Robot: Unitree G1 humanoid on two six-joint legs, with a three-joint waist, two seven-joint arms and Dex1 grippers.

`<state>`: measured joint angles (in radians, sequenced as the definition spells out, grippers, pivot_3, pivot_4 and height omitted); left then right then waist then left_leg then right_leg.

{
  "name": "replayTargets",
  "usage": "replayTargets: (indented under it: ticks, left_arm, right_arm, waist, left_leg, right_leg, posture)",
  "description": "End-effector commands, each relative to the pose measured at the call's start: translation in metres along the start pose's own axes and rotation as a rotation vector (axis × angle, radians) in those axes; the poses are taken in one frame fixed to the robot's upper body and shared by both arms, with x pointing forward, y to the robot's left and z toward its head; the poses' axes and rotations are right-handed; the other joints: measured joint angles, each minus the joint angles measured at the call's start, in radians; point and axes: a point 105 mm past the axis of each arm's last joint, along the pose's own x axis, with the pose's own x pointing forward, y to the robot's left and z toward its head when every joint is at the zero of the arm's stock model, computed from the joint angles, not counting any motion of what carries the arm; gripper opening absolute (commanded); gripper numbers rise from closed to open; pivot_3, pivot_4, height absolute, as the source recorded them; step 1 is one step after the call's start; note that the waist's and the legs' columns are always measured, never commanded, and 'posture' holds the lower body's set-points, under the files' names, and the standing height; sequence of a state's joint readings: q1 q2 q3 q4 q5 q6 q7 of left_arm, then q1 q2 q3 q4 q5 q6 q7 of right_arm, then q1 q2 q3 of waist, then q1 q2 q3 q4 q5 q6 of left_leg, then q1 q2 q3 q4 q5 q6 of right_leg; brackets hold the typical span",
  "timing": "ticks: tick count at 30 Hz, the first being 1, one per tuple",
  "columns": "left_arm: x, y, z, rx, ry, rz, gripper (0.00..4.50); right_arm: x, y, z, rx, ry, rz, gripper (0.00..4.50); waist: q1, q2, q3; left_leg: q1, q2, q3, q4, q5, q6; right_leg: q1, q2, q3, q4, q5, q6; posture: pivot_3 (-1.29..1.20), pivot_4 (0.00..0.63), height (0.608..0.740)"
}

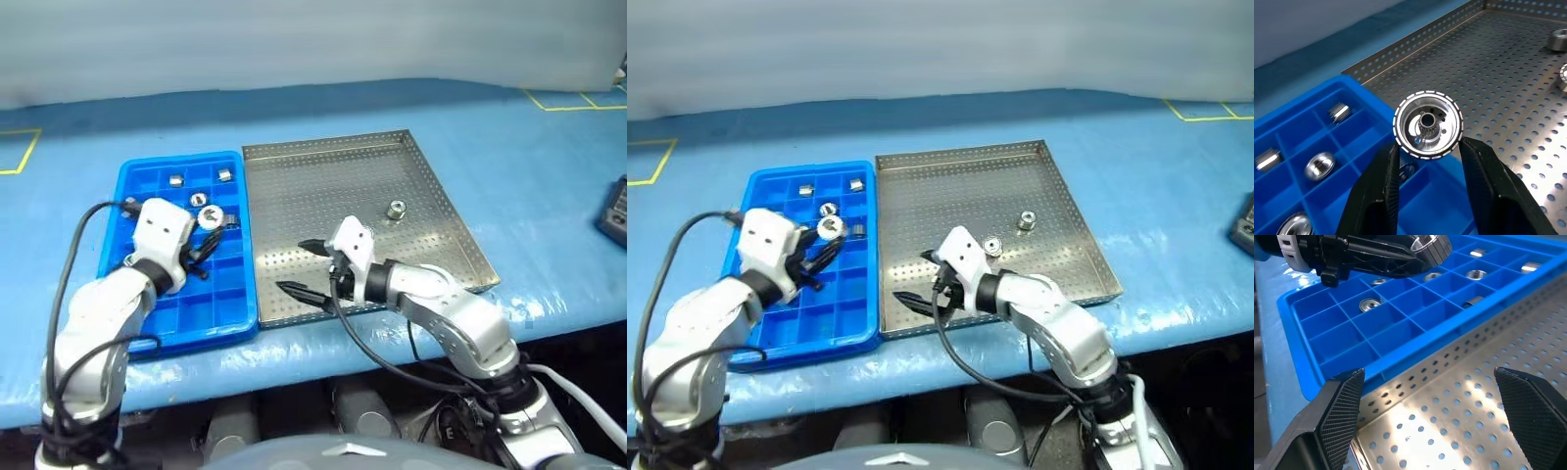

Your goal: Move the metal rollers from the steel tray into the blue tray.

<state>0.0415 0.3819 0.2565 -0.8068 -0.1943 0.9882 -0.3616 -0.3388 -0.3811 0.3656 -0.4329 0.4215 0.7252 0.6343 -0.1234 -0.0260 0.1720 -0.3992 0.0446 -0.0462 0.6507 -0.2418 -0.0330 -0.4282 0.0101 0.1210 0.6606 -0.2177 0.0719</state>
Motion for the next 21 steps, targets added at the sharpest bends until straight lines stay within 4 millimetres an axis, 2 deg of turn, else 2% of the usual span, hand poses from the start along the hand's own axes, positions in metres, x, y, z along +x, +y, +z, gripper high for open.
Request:
replayTargets:
  ticks: [1, 6, 7, 15, 21]
  left_arm:
    - [-0.03, 0.013, 0.003, -0.028, -0.035, 0.167, 1.55]
    - [-0.057, 0.019, -0.021, -0.064, 0.052, 0.286, 1.55]
    - [-0.06, 0.02, -0.025, -0.079, 0.062, 0.302, 1.55]
    - [-0.066, 0.017, -0.052, -0.14, 0.169, 0.339, 1.55]
    - [-0.062, 0.012, -0.061, -0.177, 0.204, 0.299, 3.61]
  right_arm:
    - [0.011, 0.01, 0.013, -0.062, -0.039, 0.097, 4.5]
    - [0.019, 0.016, 0.014, -0.076, -0.038, 0.172, 4.5]
    - [0.02, 0.016, 0.014, -0.076, -0.037, 0.182, 4.5]
    - [0.024, 0.02, 0.014, -0.074, -0.043, 0.214, 4.5]
    - [0.019, 0.019, 0.013, -0.056, -0.054, 0.181, 4.5]
  waist:
    - [0.024, 0.0, 0.0]
    - [0.083, -0.001, 0.0]
    - [0.094, -0.001, 0.0]
    - [0.115, -0.001, 0.0]
    - [0.112, -0.001, 0.0]
  left_leg:
    - [0.0, 0.0, 0.0, 0.0, 0.0, 0.0]
    - [0.0, 0.0, -0.001, 0.001, 0.0, 0.0]
    - [0.0, 0.0, -0.001, 0.002, 0.0, 0.0]
    - [0.001, 0.0, 0.0, 0.005, 0.0, 0.0]
    - [0.001, 0.0, 0.0, 0.004, 0.0, 0.0]
  right_leg:
    - [0.0, 0.0, 0.0, 0.0, 0.0, 0.0]
    - [0.001, 0.0, -0.002, 0.0, -0.001, -0.002]
    - [0.001, 0.0, -0.002, 0.0, -0.003, -0.006]
    - [0.002, -0.001, -0.002, 0.001, -0.004, -0.007]
    - [0.002, 0.0, -0.002, 0.001, -0.004, -0.007]
  posture:
    - [0.1, 0.15, 0.74]
    - [0.17, 0.15, 0.74]
    - [0.18, 0.15, 0.74]
    - [0.17, 0.15, 0.74]
    - [0.15, 0.15, 0.74]
